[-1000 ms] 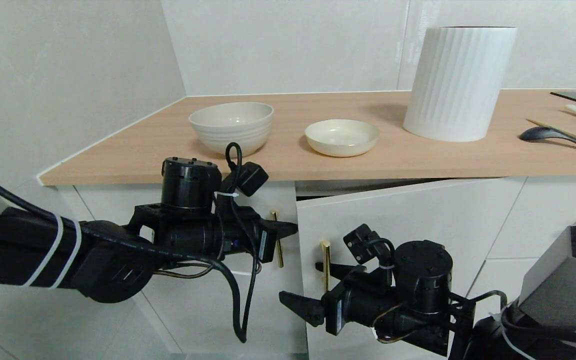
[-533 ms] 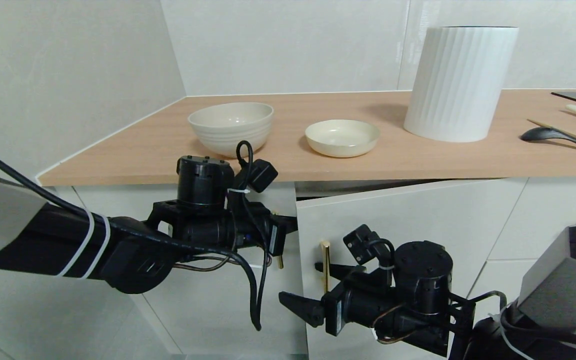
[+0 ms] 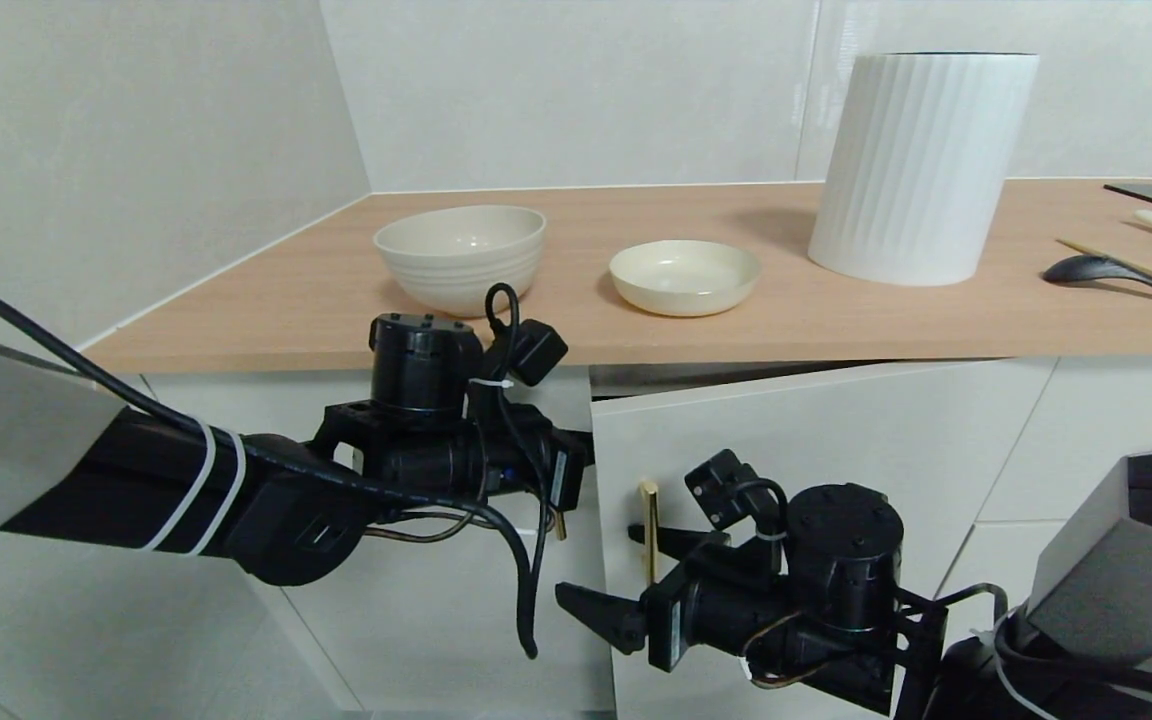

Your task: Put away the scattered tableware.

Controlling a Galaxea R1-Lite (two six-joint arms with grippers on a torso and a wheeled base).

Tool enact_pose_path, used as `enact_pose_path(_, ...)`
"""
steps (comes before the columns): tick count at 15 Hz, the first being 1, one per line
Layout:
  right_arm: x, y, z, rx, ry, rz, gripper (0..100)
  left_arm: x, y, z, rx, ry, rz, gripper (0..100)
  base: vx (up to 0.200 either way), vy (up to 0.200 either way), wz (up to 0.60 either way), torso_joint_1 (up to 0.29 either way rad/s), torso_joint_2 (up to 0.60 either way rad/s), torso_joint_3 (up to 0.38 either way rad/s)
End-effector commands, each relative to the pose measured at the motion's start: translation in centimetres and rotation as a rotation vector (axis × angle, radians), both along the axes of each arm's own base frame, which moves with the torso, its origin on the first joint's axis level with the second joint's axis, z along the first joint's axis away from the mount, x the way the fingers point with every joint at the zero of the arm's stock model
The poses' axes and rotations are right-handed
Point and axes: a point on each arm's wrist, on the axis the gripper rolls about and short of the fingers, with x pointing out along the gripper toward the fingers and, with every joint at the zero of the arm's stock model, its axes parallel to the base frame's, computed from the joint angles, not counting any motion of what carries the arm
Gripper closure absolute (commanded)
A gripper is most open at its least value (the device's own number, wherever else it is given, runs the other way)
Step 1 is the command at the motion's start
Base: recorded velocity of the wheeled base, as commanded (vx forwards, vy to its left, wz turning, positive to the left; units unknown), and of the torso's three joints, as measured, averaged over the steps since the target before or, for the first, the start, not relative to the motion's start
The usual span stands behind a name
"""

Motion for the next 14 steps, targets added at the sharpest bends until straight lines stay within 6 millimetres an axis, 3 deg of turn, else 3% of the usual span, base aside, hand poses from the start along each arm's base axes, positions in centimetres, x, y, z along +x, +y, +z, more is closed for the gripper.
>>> enact_pose_path(1,1.0,-1.0,0.4,0.019,-0.02,-0.042,0,-0.1,-0.1,0.1,-0.003,-0.001,-0.007,100,0.0,0.0,0.0,0.0,0.0,0.0)
enact_pose_path(8,2.7,-4.7,2.6,0.051,-0.059,-0.164,0,0.0,-0.2,0.0,-0.002,-0.001,-0.01,100,0.0,0.0,0.0,0.0,0.0,0.0)
enact_pose_path(12,2.4,-5.1,2.8,0.065,-0.073,-0.167,0,0.3,-0.4,-0.3,-0.001,-0.002,-0.011,100,0.0,0.0,0.0,0.0,0.0,0.0)
enact_pose_path(14,1.3,-6.5,3.9,0.079,-0.087,-0.178,0,0.3,-0.9,-0.4,-0.008,-0.015,-0.023,100,0.0,0.0,0.0,0.0,0.0,0.0)
